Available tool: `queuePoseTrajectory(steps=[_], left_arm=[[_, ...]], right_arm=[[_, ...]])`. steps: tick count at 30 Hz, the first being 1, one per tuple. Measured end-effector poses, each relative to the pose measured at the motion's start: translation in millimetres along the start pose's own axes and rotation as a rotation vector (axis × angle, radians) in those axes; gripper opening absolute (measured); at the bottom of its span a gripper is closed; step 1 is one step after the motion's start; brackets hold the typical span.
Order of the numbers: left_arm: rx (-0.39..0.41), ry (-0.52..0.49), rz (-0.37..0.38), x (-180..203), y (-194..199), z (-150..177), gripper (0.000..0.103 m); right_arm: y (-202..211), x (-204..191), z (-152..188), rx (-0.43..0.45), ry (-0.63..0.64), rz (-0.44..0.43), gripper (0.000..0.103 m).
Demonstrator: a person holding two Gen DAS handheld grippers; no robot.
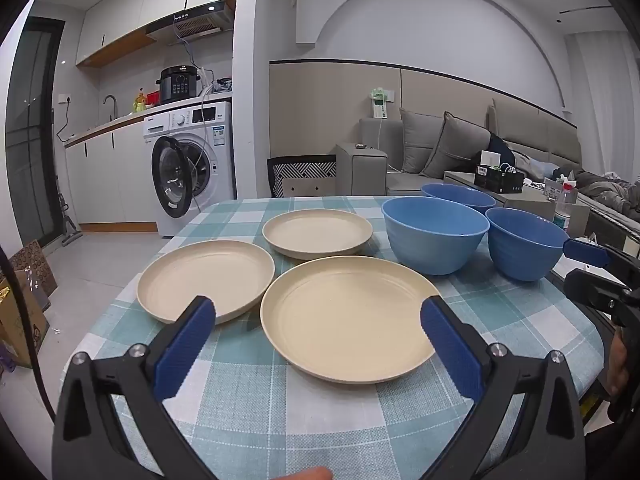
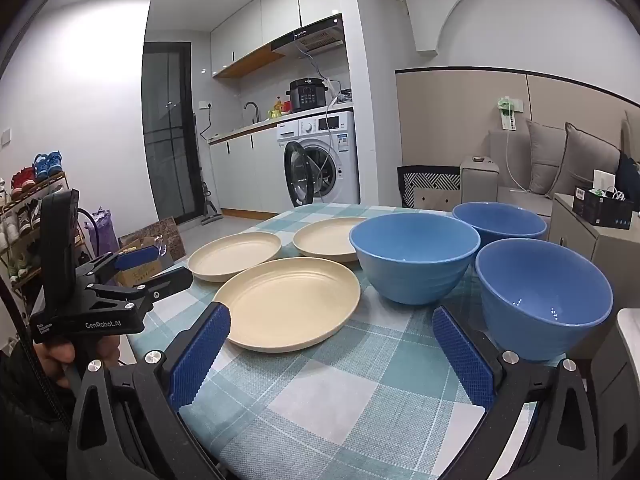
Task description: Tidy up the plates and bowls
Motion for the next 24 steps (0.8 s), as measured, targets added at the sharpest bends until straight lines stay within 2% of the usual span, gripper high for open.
queuePoseTrajectory(steps=[24], left_arm=[[-0.003, 0.007, 0.002, -0.7, -2.0, 2.9, 0.103]], right_arm=[[-0.2, 0.2, 1.0, 0.0, -0.007, -0.003, 0.103]])
Point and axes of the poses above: each gripper's, at about its wrist camera, not at the fingertips, and y roughly against the way its jaws point, x to its right, z to its underside, the point moved 10 cm from there along -y, roughly the way its jaws point, and after that the axes turned 1 degree about -y, right-handed, at the moved point
